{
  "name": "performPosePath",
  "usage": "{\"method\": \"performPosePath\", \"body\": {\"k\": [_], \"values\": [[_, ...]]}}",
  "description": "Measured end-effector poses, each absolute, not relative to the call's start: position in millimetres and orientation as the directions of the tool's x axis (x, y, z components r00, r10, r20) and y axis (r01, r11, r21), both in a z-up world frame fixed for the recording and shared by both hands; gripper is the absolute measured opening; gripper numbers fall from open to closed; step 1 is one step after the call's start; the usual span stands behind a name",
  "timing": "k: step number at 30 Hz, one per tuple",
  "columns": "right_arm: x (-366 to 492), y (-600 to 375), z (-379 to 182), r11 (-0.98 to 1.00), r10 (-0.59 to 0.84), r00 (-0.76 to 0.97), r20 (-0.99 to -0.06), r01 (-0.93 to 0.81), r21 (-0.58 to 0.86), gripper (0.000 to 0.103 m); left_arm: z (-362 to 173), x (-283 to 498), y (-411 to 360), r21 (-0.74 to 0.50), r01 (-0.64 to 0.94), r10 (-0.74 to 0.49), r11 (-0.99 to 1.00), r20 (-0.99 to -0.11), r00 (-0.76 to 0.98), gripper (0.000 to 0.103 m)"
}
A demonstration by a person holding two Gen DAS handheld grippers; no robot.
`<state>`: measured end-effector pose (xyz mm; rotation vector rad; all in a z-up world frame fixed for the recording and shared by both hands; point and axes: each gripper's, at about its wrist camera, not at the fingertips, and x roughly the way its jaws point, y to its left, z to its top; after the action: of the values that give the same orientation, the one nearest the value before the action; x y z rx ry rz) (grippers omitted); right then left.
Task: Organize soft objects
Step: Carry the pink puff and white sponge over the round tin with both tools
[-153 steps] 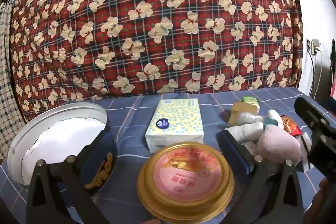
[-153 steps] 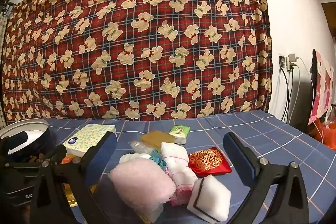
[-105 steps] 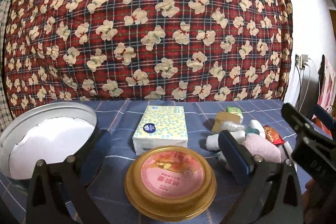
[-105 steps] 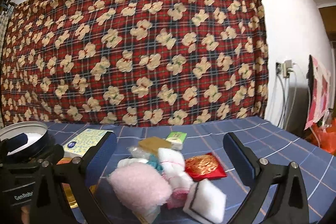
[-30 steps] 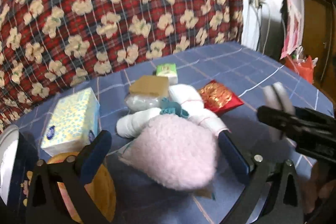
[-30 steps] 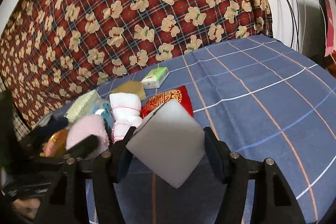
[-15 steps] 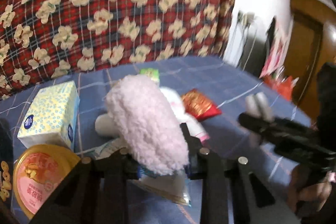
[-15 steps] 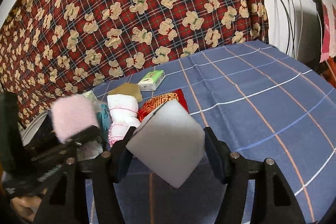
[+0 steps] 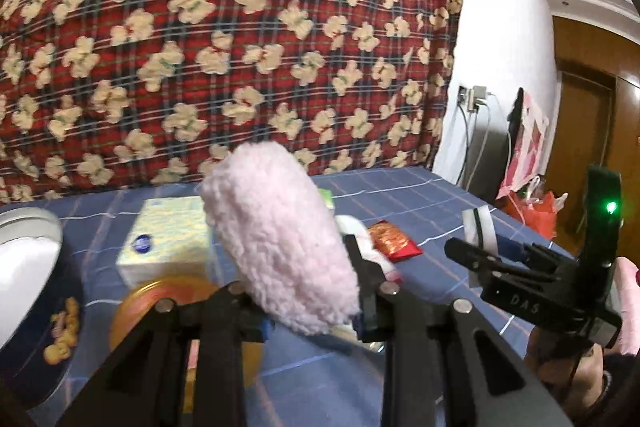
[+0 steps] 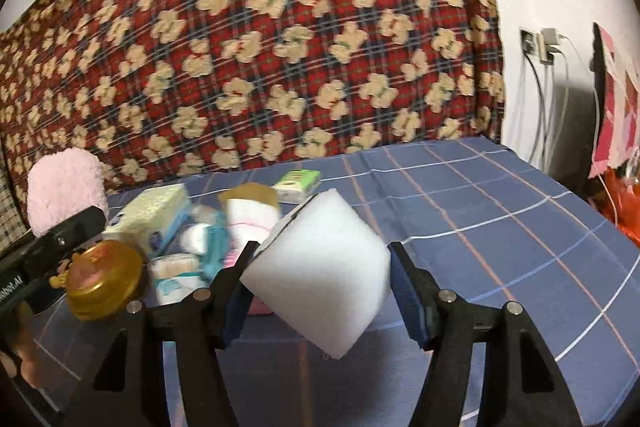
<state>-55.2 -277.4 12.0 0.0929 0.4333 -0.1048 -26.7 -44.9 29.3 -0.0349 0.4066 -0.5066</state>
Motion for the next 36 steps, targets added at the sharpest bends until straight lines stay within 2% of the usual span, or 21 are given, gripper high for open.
{"method": "performPosePath", "body": {"k": [12, 26, 36], "values": [[-56, -185, 41, 0.999, 0.053, 0.924, -0.378, -0.051, 0.017, 0.066, 38, -39, 32, -0.102, 0.283, -0.300, 0.954, -0.354, 0.886, 0.027], [-36, -45, 62, 0.950, 0.294, 0.895, -0.336, -0.311, 0.002, 0.066, 46, -43, 149, -0.048, -0.064, 0.045, 0.997, -0.337, 0.940, 0.027], [-4, 43, 48, 0.914, 0.384, 0.851, -0.358, -0.406, 0.016, 0.066, 16, -25, 213, -0.059, -0.234, 0.183, 0.970, -0.456, 0.871, 0.027]]}}
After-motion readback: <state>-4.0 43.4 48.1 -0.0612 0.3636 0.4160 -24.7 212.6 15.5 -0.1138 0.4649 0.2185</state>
